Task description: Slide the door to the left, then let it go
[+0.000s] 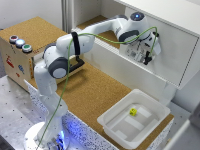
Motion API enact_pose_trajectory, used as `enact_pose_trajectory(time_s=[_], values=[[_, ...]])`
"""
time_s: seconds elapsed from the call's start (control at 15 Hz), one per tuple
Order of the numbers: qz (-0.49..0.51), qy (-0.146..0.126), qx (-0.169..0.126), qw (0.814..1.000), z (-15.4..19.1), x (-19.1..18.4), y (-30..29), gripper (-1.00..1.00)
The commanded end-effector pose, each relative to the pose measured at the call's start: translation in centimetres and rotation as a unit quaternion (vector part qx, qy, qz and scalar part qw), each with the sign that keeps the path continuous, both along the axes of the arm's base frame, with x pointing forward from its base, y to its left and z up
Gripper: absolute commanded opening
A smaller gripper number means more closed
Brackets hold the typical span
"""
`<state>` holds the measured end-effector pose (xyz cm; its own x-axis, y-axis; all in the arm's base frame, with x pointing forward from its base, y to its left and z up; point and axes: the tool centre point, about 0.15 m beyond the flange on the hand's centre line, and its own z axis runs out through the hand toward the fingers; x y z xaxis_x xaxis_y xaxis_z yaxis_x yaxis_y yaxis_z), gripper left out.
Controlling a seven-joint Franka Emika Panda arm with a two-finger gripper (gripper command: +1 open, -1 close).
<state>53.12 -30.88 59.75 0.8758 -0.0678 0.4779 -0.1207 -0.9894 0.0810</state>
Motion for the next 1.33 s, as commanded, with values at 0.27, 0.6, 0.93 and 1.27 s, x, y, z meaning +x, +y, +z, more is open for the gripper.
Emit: enact_pose_trajectory(time_s=[0.27, 0.6, 0.93, 1.27], values=[[0.038, -0.028, 0.068, 0.997, 0.1, 3.3, -1.8, -1.0], [0.061, -0.029, 0.063, 0.996, 0.1, 4.0, -0.8, -1.0], [0.064, -0.014, 0.054, 0.996, 0.2, 5.5, -1.7, -1.0], [0.038, -0.012, 0.027, 0.999, -0.1, 5.1, -0.3, -1.0]])
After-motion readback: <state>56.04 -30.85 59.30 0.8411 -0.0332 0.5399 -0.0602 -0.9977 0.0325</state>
